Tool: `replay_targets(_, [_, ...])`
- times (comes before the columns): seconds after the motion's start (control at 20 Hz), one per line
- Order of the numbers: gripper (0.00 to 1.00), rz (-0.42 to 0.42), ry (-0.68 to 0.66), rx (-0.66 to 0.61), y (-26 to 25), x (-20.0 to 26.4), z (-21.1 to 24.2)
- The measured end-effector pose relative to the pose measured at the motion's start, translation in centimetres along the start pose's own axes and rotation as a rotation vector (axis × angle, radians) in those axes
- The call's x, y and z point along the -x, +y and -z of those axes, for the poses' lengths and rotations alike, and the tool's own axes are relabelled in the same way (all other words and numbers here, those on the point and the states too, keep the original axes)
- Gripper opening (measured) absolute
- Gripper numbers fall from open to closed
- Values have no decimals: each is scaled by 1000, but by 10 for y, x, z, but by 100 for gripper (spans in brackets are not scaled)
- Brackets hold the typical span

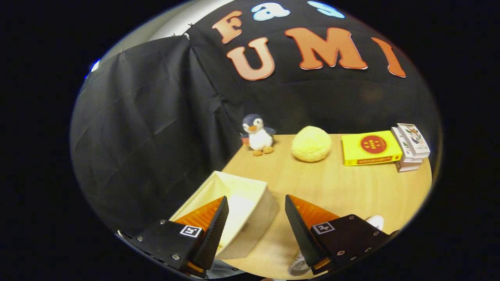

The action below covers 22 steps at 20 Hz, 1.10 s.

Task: Open the storage box then place both shoes into the box .Put the left shoe in first, then the right shoe, with the right side of both shoes facing outward in a uniform manner.

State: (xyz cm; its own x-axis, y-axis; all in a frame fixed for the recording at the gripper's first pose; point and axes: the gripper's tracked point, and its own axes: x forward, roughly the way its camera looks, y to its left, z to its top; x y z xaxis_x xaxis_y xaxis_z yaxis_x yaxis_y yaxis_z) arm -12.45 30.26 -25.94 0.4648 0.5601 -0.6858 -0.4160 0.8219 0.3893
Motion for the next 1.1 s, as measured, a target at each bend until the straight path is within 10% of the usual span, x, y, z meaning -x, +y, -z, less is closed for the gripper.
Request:
replay_targets(0.45, [79, 206, 223, 22, -110, 35, 153])
replay_targets(0.95, [66, 245, 285, 69, -133, 18, 212])
replay_targets(1.1, [46, 276, 238, 17, -142, 0, 212])
